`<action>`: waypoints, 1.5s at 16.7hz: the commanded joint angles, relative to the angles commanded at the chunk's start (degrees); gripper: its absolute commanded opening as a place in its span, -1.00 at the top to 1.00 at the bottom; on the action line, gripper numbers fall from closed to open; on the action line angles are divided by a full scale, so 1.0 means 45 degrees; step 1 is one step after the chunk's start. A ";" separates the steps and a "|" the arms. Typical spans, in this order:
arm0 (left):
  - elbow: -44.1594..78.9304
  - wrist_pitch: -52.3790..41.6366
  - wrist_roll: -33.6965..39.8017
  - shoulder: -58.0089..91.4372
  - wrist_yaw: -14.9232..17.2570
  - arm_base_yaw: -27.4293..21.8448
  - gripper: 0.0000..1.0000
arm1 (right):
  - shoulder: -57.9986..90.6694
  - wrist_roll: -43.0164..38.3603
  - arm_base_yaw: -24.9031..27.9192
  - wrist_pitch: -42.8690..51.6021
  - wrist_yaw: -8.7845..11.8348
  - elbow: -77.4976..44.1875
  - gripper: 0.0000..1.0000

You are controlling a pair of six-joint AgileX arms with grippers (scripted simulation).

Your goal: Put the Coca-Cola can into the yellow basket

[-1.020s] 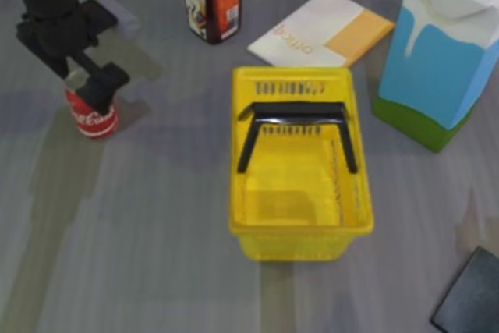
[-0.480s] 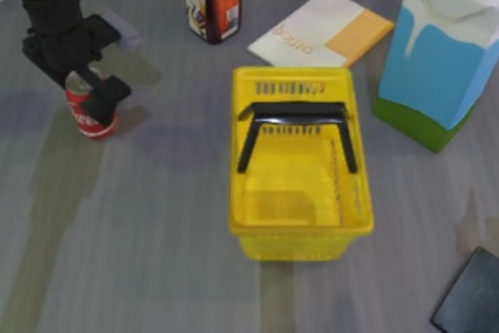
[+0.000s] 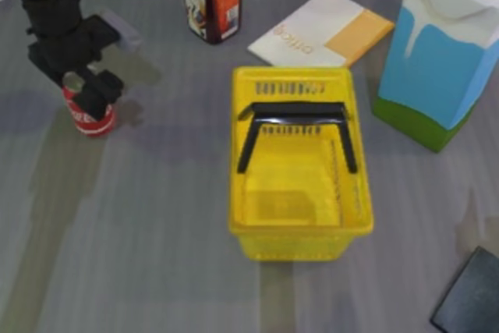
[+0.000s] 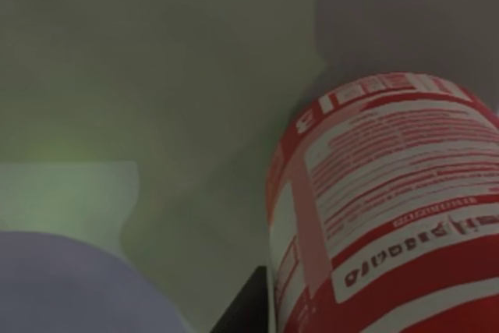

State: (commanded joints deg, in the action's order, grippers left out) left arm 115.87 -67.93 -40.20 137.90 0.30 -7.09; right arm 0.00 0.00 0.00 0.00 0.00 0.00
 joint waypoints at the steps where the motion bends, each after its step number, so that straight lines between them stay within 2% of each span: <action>1: 0.0000 0.0000 0.0000 0.0000 0.0000 0.0000 0.66 | 0.0000 0.0000 0.0000 0.0000 0.0000 0.0000 -1.00; 3: 0.0000 0.0000 0.0000 0.0000 0.0000 0.0000 0.96 | 0.0000 0.0000 0.0000 0.0000 0.0000 0.0000 -1.00; 4: 0.0000 0.0000 0.0000 0.0000 0.0000 0.0000 1.00 | 0.0000 0.0000 0.0000 0.0000 0.0000 0.0000 -1.00; 13: -0.0003 0.0002 -0.0017 -0.0021 0.0001 -0.0036 1.00 | 0.0000 0.0000 0.0000 0.0000 0.0000 0.0000 -1.00; 15: -0.0130 0.0384 0.0132 -0.0070 0.0304 -0.0081 1.00 | 0.0000 0.0000 0.0000 0.0000 0.0000 0.0000 -1.00; 17: -0.0428 0.1289 0.0458 -0.0185 0.0989 -0.0193 1.00 | 0.0000 0.0000 0.0000 0.0000 0.0000 0.0000 -1.00; 19: -0.0893 0.2681 0.0936 -0.0363 0.2005 -0.0367 1.00 | 0.0000 0.0000 0.0000 0.0000 0.0000 0.0000 -1.00; 22: -0.1872 0.5604 0.1911 -0.0717 0.4014 -0.0706 1.00 | 0.0000 0.0000 0.0000 0.0000 0.0000 0.0000 -1.00; 25: -0.3169 0.9360 0.3141 -0.1179 0.6401 -0.1092 1.00 | 0.0000 0.0000 0.0000 0.0000 0.0000 0.0000 -1.00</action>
State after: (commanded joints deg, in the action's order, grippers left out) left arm 101.62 -25.81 -26.06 132.60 29.10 -12.01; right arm 0.00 0.00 0.00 0.00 0.00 0.00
